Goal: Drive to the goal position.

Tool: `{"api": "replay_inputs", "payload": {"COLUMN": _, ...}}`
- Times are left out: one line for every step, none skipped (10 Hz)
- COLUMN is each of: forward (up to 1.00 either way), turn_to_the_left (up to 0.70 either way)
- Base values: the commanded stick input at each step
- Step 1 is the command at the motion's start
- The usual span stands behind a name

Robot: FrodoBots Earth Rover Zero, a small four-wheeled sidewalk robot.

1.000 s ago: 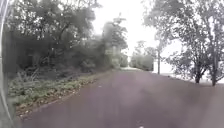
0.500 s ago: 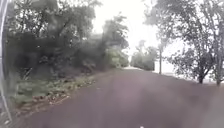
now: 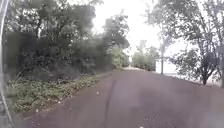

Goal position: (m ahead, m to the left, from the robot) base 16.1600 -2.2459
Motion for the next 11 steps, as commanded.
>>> {"api": "replay_inputs", "payload": {"forward": 0.7, "turn_to_the_left": 0.01}}
{"api": "replay_inputs", "payload": {"forward": 0.7, "turn_to_the_left": 0.01}}
{"api": "replay_inputs", "payload": {"forward": 0.7, "turn_to_the_left": 0.01}}
{"api": "replay_inputs", "payload": {"forward": 0.7, "turn_to_the_left": 0.01}}
{"api": "replay_inputs", "payload": {"forward": 0.7, "turn_to_the_left": 0.01}}
{"api": "replay_inputs", "payload": {"forward": 0.7, "turn_to_the_left": 0.01}}
{"api": "replay_inputs", "payload": {"forward": 0.7, "turn_to_the_left": 0.01}}
{"api": "replay_inputs", "payload": {"forward": 0.7, "turn_to_the_left": 0.01}}
{"api": "replay_inputs", "payload": {"forward": 0.7, "turn_to_the_left": 0.01}}
{"api": "replay_inputs", "payload": {"forward": 0.7, "turn_to_the_left": 0.01}}
{"api": "replay_inputs", "payload": {"forward": 0.7, "turn_to_the_left": 0.01}}
